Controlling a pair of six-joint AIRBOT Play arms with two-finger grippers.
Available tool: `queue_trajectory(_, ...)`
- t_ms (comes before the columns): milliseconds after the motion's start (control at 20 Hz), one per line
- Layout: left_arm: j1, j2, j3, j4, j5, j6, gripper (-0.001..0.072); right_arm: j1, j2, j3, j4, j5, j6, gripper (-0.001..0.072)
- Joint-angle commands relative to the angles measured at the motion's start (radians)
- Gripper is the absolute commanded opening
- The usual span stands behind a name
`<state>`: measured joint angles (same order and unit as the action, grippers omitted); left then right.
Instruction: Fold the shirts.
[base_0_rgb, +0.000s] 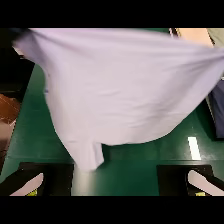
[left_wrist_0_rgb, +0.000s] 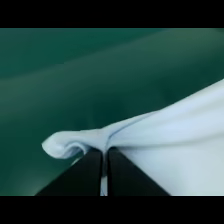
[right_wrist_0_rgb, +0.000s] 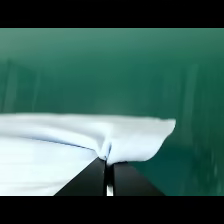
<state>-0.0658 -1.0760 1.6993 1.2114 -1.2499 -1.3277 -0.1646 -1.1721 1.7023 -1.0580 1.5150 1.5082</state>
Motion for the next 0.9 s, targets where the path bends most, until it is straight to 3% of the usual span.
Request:
queue_trajectory(0,0.001,-0.234,-0.123,-0.01,0.024,0.002,0.0027,0.141,-0.182,-0.124,-0.147,-0.065,0.011,0.0016)
queue_trajectory(250,0.001,-0.498,-0.143,-0.002,0.153,0.0,0.003,0.225,-0.422,-0.092,-0.103,-0.231,0.011,0.0018)
queue_trajectory(300,0.003,-0.515,-0.143,0.005,0.173,-0.001,0.0164,0.227,-0.456,-0.055,-0.085,-0.226,0.011,0.0018)
queue_trajectory(350,0.01,-0.518,-0.143,0.005,0.185,-0.01,0.0492,0.227,-0.486,-0.011,-0.06,-0.214,0.01,0.0032)
queue_trajectory(400,0.022,-0.512,-0.142,0.005,0.187,-0.039,0.0622,0.222,-0.507,0.031,-0.043,-0.201,0.01,0.0211)
queue_trajectory(450,0.041,-0.502,-0.14,0.003,0.172,-0.06,0.0602,0.214,-0.52,0.069,-0.023,-0.183,0.01,0.0378)
queue_trajectory(650,0.179,-0.414,-0.143,-0.014,-0.04,-0.05,0.0602,0.174,-0.489,0.13,0.064,-0.042,-0.039,0.038)
queue_trajectory(850,0.294,-0.216,-0.424,-0.015,-0.036,-0.04,0.0602,0.164,-0.327,-0.057,0.074,-0.031,-0.063,0.038)
